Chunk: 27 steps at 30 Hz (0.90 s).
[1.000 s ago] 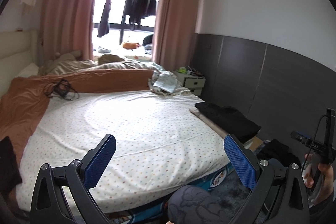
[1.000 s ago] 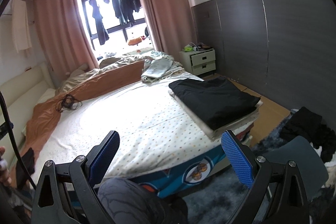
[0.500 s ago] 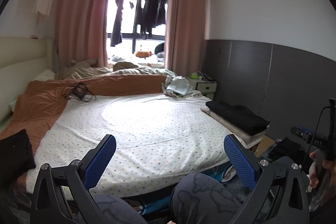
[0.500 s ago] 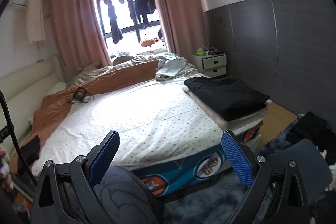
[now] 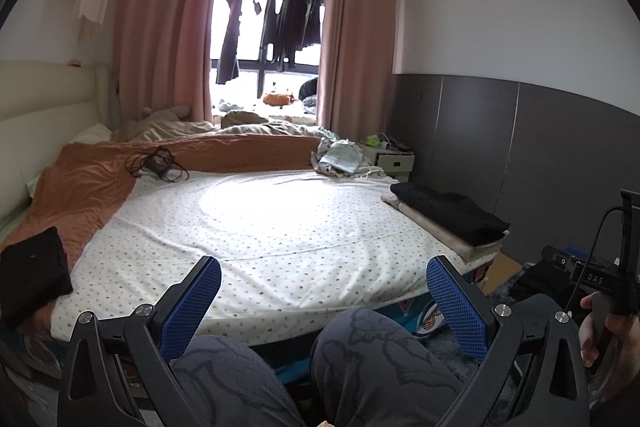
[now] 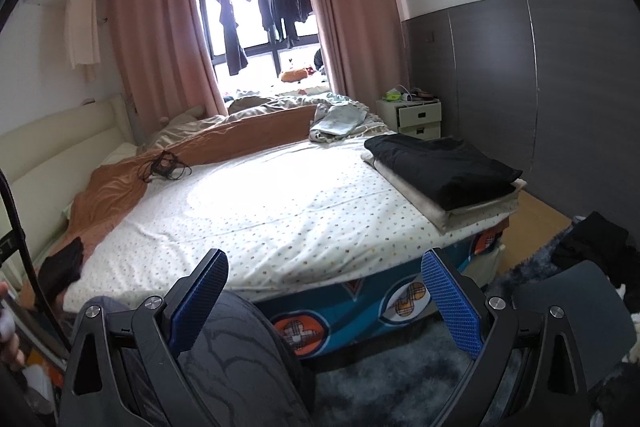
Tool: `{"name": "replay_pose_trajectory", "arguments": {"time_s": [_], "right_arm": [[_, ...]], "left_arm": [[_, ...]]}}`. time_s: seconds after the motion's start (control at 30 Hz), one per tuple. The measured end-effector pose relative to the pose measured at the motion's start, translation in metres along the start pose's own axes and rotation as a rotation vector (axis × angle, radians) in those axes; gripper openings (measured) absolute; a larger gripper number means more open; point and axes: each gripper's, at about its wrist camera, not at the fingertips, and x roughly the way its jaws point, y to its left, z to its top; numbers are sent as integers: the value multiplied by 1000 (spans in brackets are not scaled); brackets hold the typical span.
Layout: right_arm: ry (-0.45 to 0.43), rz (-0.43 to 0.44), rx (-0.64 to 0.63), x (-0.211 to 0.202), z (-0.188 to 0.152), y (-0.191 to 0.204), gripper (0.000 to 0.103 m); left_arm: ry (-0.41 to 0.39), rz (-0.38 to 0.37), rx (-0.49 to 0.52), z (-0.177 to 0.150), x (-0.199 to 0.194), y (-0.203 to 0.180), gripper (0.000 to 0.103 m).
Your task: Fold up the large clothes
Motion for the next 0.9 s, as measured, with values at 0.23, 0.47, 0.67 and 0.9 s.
{"name": "replay_pose_trajectory", "arguments": {"time_s": [0.23, 0.47, 0.67, 0.9], "right_arm": [[13, -16, 23, -2, -6, -4, 98], [25, -10, 35, 2, -11, -4, 98], [15, -26, 25, 0, -10, -2, 98], [20, -26, 16, 2, -11, 3, 98]], "left_arm": [[-10, -21, -12, -7, -4, -4, 103], [-9, -24, -22, -9, -3, -1, 103], [-3, -27, -26, -12, -3, 0, 102], [-1, 0, -46, -15, -6, 3, 103]]}}
